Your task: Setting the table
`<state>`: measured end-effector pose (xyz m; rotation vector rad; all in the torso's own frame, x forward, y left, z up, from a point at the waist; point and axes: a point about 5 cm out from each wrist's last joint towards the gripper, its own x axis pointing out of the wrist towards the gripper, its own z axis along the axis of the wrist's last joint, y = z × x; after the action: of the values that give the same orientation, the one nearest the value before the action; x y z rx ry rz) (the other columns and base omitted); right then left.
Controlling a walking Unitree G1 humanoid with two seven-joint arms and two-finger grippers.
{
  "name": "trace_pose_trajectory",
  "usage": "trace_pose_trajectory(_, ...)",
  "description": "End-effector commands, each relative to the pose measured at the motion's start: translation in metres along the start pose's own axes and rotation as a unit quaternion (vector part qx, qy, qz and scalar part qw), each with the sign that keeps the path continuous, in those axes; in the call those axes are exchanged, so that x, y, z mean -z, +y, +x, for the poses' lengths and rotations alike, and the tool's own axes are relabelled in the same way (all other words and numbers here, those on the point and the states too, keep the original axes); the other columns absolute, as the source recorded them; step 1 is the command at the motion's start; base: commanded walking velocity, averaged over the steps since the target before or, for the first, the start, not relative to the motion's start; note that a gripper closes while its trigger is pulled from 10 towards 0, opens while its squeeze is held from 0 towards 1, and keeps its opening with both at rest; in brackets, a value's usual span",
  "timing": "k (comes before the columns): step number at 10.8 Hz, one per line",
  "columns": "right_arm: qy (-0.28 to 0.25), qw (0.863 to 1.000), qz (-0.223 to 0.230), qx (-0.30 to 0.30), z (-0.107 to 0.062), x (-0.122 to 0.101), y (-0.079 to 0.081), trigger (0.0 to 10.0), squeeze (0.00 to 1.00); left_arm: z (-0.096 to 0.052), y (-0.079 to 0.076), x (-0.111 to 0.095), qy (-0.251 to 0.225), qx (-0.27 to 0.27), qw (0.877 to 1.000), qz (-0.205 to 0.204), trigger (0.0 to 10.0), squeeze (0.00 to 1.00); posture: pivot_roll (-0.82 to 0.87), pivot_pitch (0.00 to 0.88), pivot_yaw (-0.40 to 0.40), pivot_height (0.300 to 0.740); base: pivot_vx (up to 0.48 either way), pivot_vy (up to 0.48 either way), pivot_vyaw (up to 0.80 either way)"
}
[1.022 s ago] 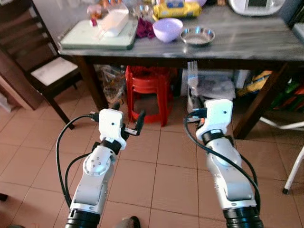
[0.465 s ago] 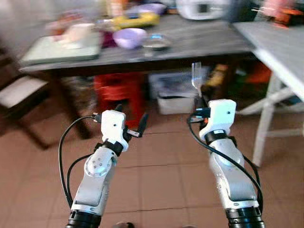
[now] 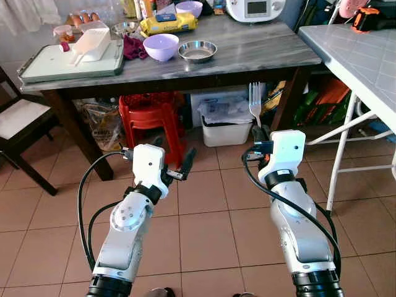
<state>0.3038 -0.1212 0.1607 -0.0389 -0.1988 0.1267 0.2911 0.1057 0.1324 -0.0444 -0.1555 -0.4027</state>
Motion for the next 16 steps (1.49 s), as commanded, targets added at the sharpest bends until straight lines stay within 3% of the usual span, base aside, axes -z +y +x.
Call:
trace_pose_trajectory(1, -0.014, 1.0, -0.002, -0.003, 0.0, -0.0064, 0.0011, 10.0, 0.0, -0.0013, -0.0005, -0.0031, -0.005, 0.007, 1.0, 0.0, 10.0, 0.0, -0.01, 0.093, 0.064, 0.74, 0.337, 0.0, 0.0)
trace_pose_trajectory(16, -0.009, 1.0, -0.001, 0.0, -0.002, -0.0057, 0.0, 10.0, 0.0, 0.0001, -0.0066, -0.0016, 0.0, 0.024, 1.0, -0.005, 10.0, 0.0, -0.02, 0.106, 0.067, 0.74, 0.349, 0.0, 0.0)
